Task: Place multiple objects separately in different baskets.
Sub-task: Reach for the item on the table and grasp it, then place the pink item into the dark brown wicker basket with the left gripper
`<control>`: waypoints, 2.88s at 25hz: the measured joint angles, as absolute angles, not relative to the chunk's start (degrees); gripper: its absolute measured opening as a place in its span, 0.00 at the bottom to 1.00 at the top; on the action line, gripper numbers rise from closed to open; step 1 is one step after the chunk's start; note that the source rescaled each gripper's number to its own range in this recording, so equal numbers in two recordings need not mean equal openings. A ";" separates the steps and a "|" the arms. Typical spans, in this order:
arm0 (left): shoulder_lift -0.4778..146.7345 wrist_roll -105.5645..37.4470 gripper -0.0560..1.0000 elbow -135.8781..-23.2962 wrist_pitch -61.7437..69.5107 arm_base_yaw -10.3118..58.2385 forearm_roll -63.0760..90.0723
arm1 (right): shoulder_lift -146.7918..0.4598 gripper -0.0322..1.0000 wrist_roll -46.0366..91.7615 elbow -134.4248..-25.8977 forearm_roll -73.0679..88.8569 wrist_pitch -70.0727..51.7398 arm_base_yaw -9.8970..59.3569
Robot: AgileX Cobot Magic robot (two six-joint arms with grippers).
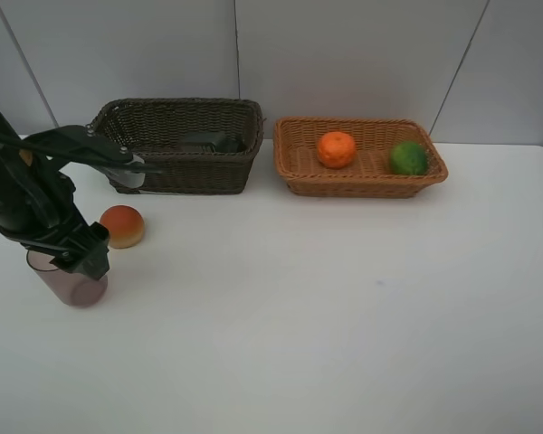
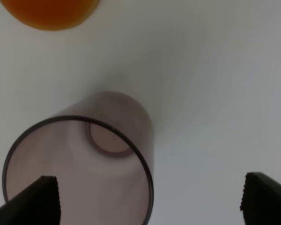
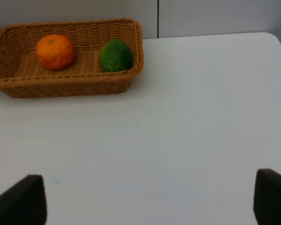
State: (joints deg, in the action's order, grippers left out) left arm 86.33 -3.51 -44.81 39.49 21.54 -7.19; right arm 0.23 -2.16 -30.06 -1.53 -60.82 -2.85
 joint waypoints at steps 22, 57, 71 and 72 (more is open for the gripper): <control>89.78 -0.42 1.00 -43.47 35.59 25.07 -12.29 | 0.23 0.92 -2.16 -30.06 -1.53 -60.82 -2.85; 95.28 -0.97 0.34 -36.41 24.34 25.00 -12.78 | 0.23 0.92 -2.16 -30.06 -1.53 -60.82 -2.85; 95.21 -0.97 0.06 -36.41 24.10 25.00 -13.37 | 0.23 0.92 -2.16 -30.06 -1.53 -60.82 -2.85; 95.21 -0.97 0.06 -36.41 24.10 25.00 -13.37 | 0.23 0.92 -2.16 -30.06 -1.53 -60.82 -2.85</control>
State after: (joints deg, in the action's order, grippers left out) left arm 95.21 -0.97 -36.41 24.10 25.00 -13.37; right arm 0.23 -2.16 -30.06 -1.53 -60.82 -2.85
